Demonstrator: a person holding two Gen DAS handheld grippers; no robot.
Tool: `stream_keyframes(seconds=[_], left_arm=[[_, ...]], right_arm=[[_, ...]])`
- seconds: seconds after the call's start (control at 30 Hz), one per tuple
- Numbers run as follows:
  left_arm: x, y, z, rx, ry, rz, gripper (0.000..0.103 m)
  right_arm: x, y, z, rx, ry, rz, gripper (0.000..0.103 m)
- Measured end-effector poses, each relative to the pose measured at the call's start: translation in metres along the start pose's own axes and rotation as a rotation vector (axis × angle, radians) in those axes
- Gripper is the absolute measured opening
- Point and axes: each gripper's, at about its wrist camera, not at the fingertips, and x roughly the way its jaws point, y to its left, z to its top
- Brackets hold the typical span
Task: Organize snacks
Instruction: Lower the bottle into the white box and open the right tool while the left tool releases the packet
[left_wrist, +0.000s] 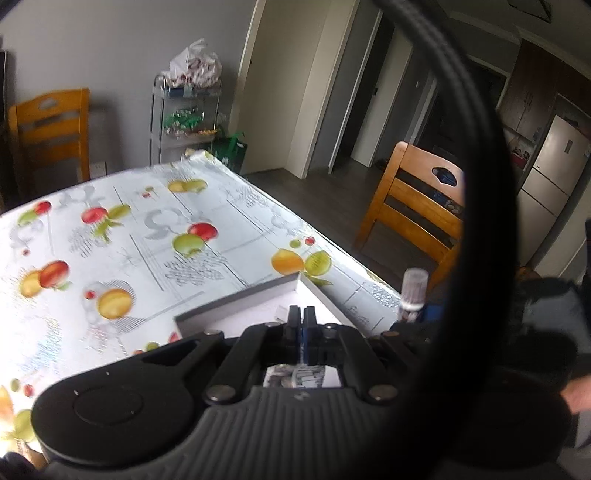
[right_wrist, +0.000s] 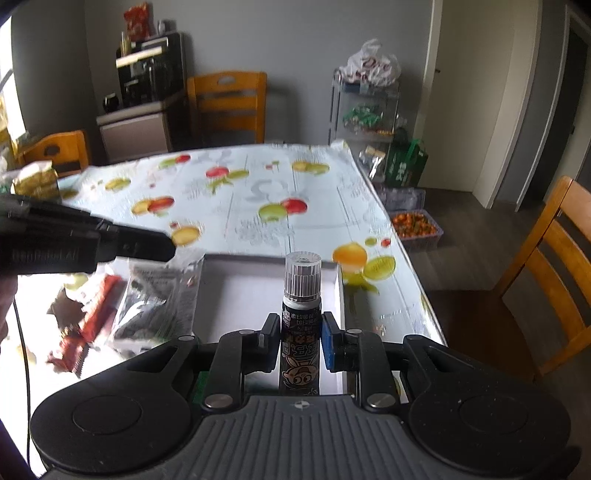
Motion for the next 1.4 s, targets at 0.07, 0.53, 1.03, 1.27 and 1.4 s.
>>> stream_keyframes(seconds=[0.07, 0.53, 1.03, 1.27, 1.4], left_arm=[[0.009, -0.002, 0.001, -0.008, 0.009, -0.003, 0.000], [0.068, 0.018, 0.002, -0.108, 0.111, 0.001, 0.000], [0.094, 0.024, 0.000, -0.074, 0.130, 0.077, 0.000], [0.106, 0.021, -0.004, -0.050, 0.133, 0.085, 0.083], [0.104, 0.019, -0.006, -0.041, 0.123, 0.087, 0.086]], right_arm=[[0.008, -0.003, -0.004, 0.000, 0.021, 0.006, 0.025], [0.061, -0.007, -0.007, -0.019, 0.105, 0.074, 0.025], [0.104, -0.007, -0.012, -0.032, 0.197, 0.091, 0.025], [0.102, -0.008, -0.013, -0.024, 0.187, 0.086, 0.028], [0.095, -0.012, -0.012, -0.010, 0.166, 0.071, 0.031]])
